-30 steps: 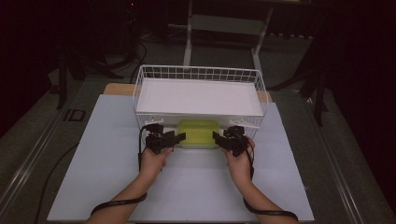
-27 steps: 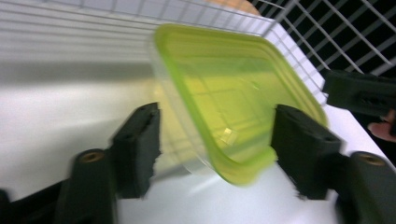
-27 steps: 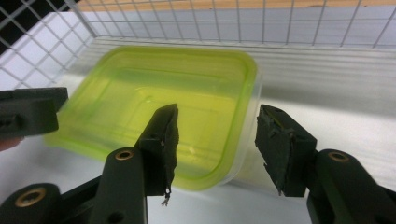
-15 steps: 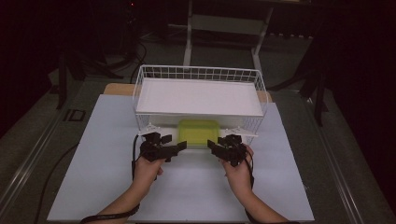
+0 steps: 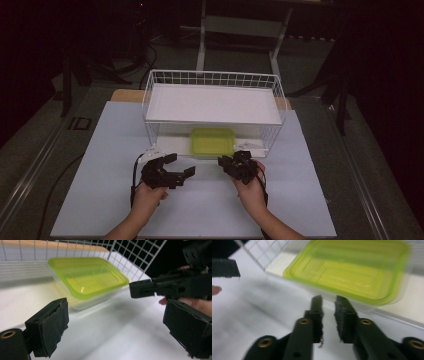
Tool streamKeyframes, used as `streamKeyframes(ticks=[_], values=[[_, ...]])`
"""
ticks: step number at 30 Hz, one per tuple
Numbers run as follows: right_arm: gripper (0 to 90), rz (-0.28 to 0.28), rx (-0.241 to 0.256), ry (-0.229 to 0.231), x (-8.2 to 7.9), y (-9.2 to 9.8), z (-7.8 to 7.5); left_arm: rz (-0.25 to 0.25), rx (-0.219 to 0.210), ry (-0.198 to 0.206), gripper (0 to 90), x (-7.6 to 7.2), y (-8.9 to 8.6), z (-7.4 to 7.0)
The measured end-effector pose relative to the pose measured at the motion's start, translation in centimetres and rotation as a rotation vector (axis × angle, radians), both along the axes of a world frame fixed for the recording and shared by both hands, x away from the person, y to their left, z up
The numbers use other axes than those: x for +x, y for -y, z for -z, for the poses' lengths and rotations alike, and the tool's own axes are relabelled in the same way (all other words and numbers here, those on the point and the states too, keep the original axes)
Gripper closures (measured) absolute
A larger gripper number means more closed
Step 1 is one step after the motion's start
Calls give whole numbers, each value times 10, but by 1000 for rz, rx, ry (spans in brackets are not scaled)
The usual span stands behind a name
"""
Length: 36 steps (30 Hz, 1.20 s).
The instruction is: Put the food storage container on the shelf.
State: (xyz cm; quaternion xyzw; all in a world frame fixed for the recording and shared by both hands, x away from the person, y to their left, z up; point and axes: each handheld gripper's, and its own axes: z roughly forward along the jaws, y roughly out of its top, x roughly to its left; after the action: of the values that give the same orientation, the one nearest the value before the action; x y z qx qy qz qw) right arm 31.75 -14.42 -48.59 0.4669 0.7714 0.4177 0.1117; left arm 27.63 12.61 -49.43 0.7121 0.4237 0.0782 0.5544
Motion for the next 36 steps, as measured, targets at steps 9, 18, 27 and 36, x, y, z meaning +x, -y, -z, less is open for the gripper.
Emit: streamKeyframes(ticks=[9,18,27,36], values=[[899,-27,-56,-43,9,-17,16,-36,8,38,29,-10,-4,12],[899,28,-66,-41,31,-23,27,-45,56,81,26,-14,0,10],[899,62,-51,-41,53,-30,31,-58,25,73,26,-13,-4,13],[898,85,-52,-26,69,-36,36,-65,26,93,26,-14,-6,12]])
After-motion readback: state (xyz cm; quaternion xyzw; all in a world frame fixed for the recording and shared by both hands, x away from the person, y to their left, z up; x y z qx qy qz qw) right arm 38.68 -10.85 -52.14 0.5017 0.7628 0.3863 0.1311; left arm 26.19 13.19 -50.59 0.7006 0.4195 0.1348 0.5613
